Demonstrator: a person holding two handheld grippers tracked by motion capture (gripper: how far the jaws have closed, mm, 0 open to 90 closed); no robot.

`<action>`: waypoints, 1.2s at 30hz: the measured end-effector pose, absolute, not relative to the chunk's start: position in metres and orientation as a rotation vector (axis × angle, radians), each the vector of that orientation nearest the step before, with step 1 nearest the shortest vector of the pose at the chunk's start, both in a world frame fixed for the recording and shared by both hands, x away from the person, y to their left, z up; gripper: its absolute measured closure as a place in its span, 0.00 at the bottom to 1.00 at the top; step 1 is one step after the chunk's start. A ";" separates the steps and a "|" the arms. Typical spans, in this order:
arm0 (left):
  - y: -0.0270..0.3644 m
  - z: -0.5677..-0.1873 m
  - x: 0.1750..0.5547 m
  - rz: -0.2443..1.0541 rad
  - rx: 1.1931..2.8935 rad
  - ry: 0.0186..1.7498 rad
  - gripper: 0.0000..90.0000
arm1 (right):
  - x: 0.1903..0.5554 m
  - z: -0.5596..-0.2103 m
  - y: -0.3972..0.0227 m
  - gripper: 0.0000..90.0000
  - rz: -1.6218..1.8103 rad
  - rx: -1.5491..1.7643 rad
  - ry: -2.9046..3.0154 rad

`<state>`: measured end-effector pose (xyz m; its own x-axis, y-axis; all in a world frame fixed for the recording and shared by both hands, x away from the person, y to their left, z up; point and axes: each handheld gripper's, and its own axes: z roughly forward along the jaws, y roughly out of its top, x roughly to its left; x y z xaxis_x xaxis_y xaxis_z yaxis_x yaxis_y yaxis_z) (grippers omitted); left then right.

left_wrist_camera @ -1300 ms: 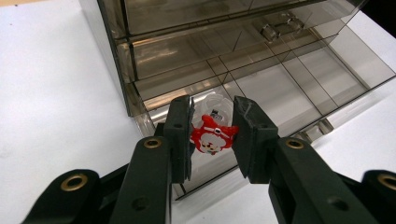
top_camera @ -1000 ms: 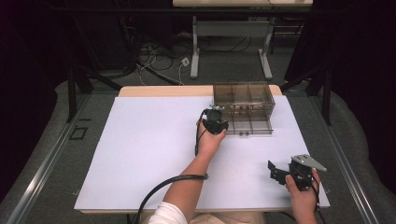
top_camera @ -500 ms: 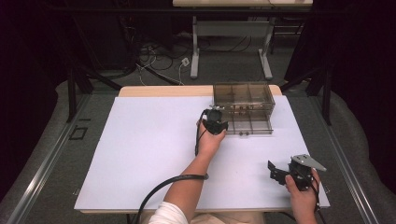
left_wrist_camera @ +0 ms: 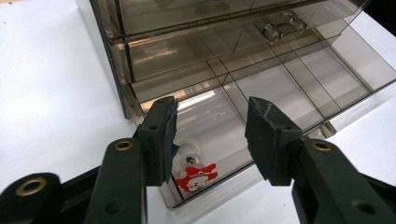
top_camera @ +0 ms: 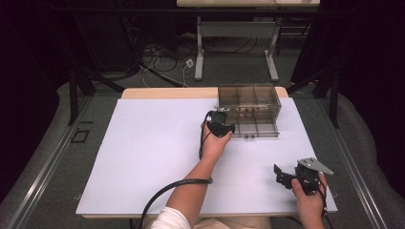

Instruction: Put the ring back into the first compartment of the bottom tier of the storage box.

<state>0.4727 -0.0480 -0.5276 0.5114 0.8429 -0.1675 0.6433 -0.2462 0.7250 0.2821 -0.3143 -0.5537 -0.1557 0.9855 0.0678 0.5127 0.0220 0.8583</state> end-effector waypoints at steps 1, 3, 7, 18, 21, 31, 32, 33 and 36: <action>-0.048 -0.527 0.472 0.335 1.981 1.214 0.57 | 0.282 -0.554 -0.314 0.06 1.049 1.533 1.723; -0.046 -0.527 0.472 0.340 1.980 1.211 0.54 | 0.282 -0.554 -0.314 0.06 1.062 1.536 1.721; -0.040 -0.528 0.470 0.346 1.967 1.209 0.51 | 0.283 -0.555 -0.315 0.06 1.054 1.536 1.723; -0.023 -0.526 0.466 0.365 1.956 1.190 0.44 | 0.282 -0.555 -0.315 0.06 1.046 1.539 1.729; -0.020 -0.526 0.462 0.372 1.955 1.161 0.42 | 0.284 -0.555 -0.316 0.07 1.053 1.521 1.722; -0.008 -0.521 0.453 0.382 2.007 1.018 0.33 | 0.286 -0.555 -0.315 0.06 1.040 1.530 1.735; -0.007 -0.520 0.452 0.394 2.020 1.005 0.33 | 0.286 -0.555 -0.316 0.07 1.043 1.531 1.737; -0.006 -0.519 0.451 0.394 2.019 1.009 0.33 | 0.287 -0.556 -0.316 0.07 1.048 1.527 1.731; -0.001 -0.517 0.448 0.353 2.014 1.007 0.33 | 0.287 -0.556 -0.315 0.07 1.049 1.525 1.725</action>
